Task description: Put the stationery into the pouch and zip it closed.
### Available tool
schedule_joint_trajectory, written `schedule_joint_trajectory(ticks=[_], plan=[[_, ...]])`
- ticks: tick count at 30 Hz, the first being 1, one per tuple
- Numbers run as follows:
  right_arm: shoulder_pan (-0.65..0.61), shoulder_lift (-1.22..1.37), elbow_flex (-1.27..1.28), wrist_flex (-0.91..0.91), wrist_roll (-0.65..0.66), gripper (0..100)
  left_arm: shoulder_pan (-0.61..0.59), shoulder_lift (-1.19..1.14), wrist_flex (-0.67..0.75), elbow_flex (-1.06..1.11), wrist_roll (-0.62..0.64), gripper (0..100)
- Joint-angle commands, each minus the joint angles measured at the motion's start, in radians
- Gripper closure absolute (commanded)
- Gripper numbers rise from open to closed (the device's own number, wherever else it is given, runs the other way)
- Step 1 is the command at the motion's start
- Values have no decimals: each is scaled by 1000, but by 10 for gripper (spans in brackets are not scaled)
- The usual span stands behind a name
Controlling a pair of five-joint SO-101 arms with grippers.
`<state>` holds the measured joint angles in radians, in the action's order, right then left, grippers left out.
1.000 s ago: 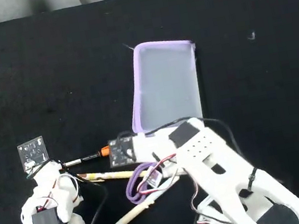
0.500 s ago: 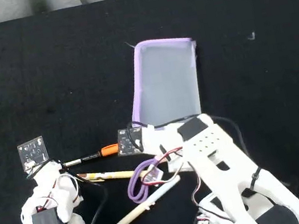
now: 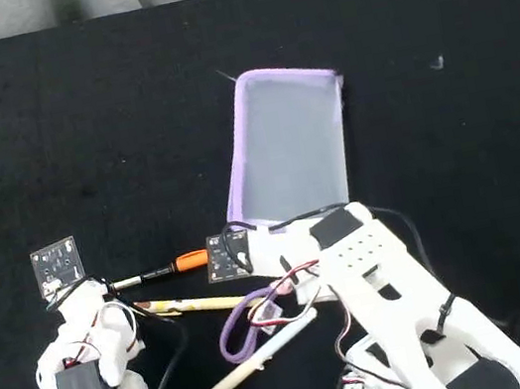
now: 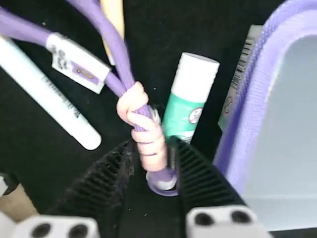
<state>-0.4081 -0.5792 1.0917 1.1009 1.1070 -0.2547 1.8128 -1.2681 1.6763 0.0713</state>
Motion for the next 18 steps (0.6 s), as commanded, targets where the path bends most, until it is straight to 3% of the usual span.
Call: schedule_joint_trajectory(ticks=[1, 11, 18], plan=[[18, 10, -67, -8, 12, 979, -8, 6, -5, 24, -2, 970], [12, 8, -245, -9, -3, 987, -8, 6, -5, 24, -2, 970], [11, 8, -366, -101, -209, 987, -8, 6, -5, 24, -2, 970]])
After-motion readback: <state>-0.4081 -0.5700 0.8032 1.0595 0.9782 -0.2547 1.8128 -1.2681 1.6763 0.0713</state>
